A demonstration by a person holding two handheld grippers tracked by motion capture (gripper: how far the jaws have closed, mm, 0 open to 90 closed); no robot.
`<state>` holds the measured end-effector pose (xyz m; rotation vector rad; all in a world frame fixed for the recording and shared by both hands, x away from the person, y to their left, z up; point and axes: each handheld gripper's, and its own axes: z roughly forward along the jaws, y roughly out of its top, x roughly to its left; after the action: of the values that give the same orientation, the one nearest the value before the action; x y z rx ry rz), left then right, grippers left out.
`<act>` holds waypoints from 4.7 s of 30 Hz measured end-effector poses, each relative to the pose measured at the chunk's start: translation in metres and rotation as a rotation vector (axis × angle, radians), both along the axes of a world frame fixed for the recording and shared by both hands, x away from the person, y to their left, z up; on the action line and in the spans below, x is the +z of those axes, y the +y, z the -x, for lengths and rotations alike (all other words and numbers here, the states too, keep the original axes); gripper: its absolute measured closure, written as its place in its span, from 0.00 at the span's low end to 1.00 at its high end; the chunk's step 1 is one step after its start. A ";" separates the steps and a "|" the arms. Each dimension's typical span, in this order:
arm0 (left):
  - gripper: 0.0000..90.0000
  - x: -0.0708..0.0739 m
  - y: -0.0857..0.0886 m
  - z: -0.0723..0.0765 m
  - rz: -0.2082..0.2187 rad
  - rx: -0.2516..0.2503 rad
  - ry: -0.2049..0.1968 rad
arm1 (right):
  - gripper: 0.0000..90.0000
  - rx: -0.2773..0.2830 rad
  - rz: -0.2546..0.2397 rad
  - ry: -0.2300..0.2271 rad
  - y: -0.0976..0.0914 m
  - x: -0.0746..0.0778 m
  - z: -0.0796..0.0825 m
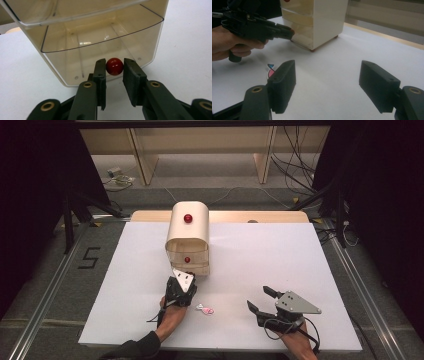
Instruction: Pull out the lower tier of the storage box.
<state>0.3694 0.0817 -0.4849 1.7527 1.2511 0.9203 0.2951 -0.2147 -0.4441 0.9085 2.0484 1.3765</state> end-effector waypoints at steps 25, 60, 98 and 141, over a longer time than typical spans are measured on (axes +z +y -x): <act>0.81 0.003 0.001 0.001 0.022 0.010 0.026 | 0.34 -0.003 0.005 0.004 0.000 0.000 0.001; 0.81 0.005 0.000 0.007 0.020 0.013 0.042 | 0.34 -0.007 0.005 0.003 -0.001 0.001 0.001; 0.78 0.007 0.001 0.009 0.029 0.009 0.066 | 0.34 -0.006 0.010 -0.003 0.000 0.000 0.001; 0.81 0.001 -0.006 0.007 0.099 0.098 0.074 | 0.34 -0.006 0.011 -0.002 -0.001 0.000 0.000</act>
<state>0.3625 0.0760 -0.4837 1.6734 1.4170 0.8407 0.2946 -0.2154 -0.4438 0.9070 2.0480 1.3620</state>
